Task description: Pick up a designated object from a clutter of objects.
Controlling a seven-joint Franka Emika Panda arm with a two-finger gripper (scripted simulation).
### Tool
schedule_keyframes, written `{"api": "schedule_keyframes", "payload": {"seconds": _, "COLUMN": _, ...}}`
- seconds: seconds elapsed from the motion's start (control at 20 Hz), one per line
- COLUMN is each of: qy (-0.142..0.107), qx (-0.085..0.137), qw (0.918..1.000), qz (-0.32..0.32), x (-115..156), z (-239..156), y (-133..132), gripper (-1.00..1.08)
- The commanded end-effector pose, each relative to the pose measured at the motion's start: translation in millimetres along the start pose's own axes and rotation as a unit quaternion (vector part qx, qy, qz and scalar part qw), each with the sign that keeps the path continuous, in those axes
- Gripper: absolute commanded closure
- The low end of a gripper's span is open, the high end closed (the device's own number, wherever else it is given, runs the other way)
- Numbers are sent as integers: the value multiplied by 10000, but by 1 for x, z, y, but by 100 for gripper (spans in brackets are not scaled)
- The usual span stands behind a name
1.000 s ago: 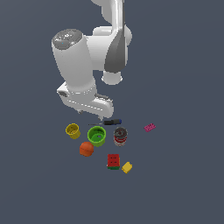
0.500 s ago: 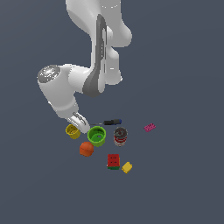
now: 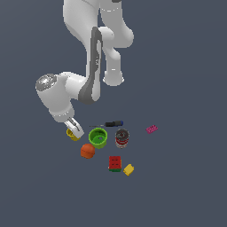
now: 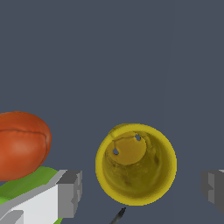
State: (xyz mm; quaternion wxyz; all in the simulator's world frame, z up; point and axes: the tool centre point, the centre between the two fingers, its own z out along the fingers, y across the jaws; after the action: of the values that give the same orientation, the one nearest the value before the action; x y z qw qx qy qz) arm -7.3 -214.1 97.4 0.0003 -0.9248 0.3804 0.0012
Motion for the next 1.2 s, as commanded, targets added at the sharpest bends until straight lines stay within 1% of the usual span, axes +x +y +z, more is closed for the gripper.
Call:
{"api": "schedule_keyframes", "payload": {"seconds": 0.0, "qy": 3, "qx": 2, "qw": 10000, "qz": -3, "x": 0, "z": 0, "y": 0, "gripper": -92}}
{"api": "schedule_keyframes", "payload": {"seconds": 0.25, "qy": 5, "qx": 2, "qw": 10000, "qz": 4, "x": 0, "z": 12, "y": 0, "gripper": -92}}
{"api": "schedule_keyframes", "payload": {"seconds": 0.6, "qy": 10, "qx": 1, "qw": 10000, "qz": 21, "x": 0, "z": 44, "y": 1, "gripper": -92}}
{"api": "schedule_keyframes", "payload": {"seconds": 0.85, "qy": 11, "qx": 1, "qw": 10000, "qz": 23, "x": 1, "z": 51, "y": 1, "gripper": -92}}
{"api": "schedule_keyframes", "payload": {"seconds": 0.9, "qy": 11, "qx": 1, "qw": 10000, "qz": 23, "x": 1, "z": 51, "y": 1, "gripper": 108}}
{"api": "schedule_keyframes", "payload": {"seconds": 1.15, "qy": 11, "qx": 1, "qw": 10000, "qz": 23, "x": 1, "z": 51, "y": 1, "gripper": 108}}
